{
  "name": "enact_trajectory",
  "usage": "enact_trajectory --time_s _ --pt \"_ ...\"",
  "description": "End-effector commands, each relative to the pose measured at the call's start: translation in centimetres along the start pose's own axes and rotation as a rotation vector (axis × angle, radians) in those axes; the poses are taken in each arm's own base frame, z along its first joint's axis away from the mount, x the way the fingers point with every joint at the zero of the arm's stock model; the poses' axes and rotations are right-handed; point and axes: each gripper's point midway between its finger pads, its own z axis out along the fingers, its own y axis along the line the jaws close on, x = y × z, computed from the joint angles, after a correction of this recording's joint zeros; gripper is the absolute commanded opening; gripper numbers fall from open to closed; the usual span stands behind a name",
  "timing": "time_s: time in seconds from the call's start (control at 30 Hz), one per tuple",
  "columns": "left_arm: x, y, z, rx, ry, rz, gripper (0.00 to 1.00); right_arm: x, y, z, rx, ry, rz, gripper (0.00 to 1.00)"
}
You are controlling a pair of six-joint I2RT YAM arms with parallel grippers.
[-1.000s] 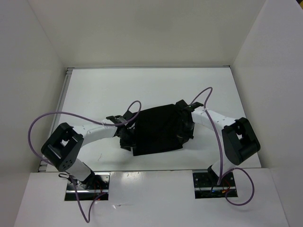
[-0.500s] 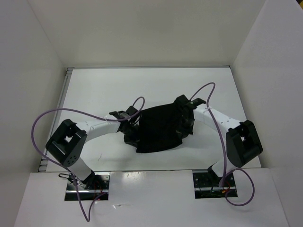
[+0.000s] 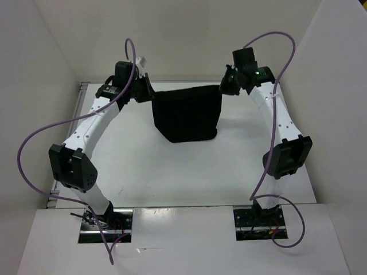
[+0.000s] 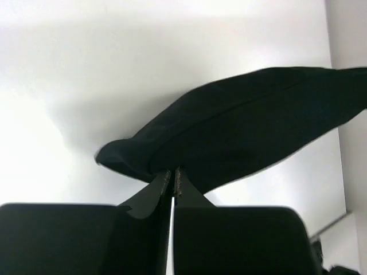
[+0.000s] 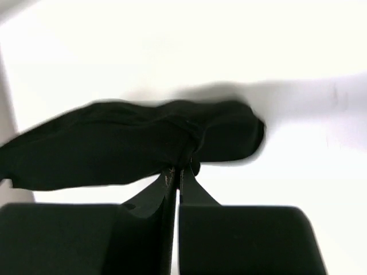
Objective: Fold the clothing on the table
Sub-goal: Flatten the skirt out
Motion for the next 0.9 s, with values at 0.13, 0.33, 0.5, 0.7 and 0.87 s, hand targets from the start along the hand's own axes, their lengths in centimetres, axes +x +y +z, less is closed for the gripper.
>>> enact_trajectory --time_s 0.13,0.33,0.5,0.7,0.87 --pt "-7.0 1.5 -1.5 0.034 -0.134 0.042 0.00 -8.9 2.3 -4.6 -0.074 -0.223 -0.091 0.00" --pt "-6.5 0.0 -3.1 0.121 -0.130 0.053 0.00 -8.6 3.5 -6.1 -0.156 -0.200 -0.117 0.00" --pt "-2.9 -1.3 -5.2 0.223 -0.054 0.051 0.00 -5.4 3.2 -8.9 -0.213 -0.167 -0.125 0.00" --pt "-0.8 -5.4 -11.3 0.374 -0.070 0.083 0.00 3.0 1.7 -10.6 -0.252 -0.021 -0.195 0.00" --pt "0.7 -8.5 -18.7 0.496 -0.105 0.085 0.00 6.1 1.5 -15.6 -0.301 -0.031 -0.222 0.00"
